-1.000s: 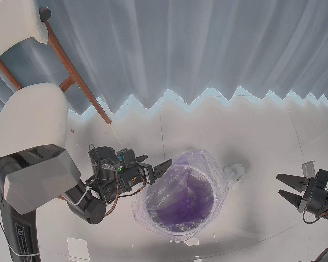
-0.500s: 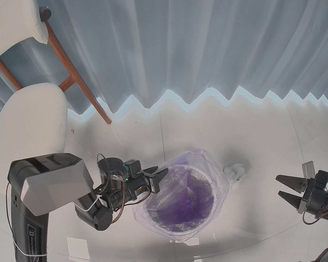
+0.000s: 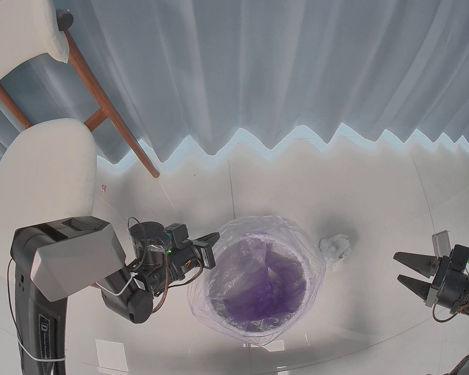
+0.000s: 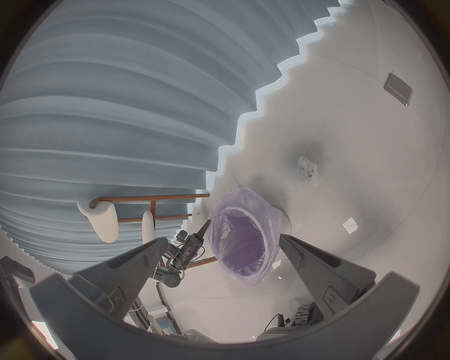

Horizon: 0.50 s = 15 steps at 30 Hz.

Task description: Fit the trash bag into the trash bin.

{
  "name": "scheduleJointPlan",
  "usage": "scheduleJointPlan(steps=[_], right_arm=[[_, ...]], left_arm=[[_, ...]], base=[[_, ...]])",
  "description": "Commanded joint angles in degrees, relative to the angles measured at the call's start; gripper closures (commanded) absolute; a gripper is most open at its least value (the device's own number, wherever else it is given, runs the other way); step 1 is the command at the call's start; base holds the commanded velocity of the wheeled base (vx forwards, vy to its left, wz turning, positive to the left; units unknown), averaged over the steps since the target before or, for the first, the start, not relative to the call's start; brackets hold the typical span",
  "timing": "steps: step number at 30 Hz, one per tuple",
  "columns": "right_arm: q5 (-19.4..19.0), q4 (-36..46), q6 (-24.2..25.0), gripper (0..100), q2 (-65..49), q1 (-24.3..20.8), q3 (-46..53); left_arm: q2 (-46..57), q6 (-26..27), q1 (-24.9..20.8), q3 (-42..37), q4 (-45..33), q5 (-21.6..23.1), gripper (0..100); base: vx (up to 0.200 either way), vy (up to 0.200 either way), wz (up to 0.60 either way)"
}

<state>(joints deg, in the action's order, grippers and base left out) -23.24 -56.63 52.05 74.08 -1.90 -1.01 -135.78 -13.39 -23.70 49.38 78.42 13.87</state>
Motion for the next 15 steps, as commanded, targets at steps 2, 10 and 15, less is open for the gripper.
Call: scheduleJointPlan(steps=[2, 10, 15], right_arm=[[0.03, -0.06, -0.02, 0, 0.01, -0.03, 0.75], [0.03, -0.06, -0.02, 0, -0.17, -0.03, 0.75], [0.03, -0.06, -0.02, 0, -0.17, -0.03, 0.75]], left_arm=[[-2.21, -0.24, 1.29, 0.63, 0.24, -0.87, 100], [-8.01, -0.5, 2.25, 4.05, 1.56, -2.45, 100], [-9.5, -1.82, 2.87, 5.99, 1.47, -2.36, 100]], base=[[0.0, 0.0, 0.0], [0.0, 0.0, 0.0], [0.0, 0.0, 0.0]])
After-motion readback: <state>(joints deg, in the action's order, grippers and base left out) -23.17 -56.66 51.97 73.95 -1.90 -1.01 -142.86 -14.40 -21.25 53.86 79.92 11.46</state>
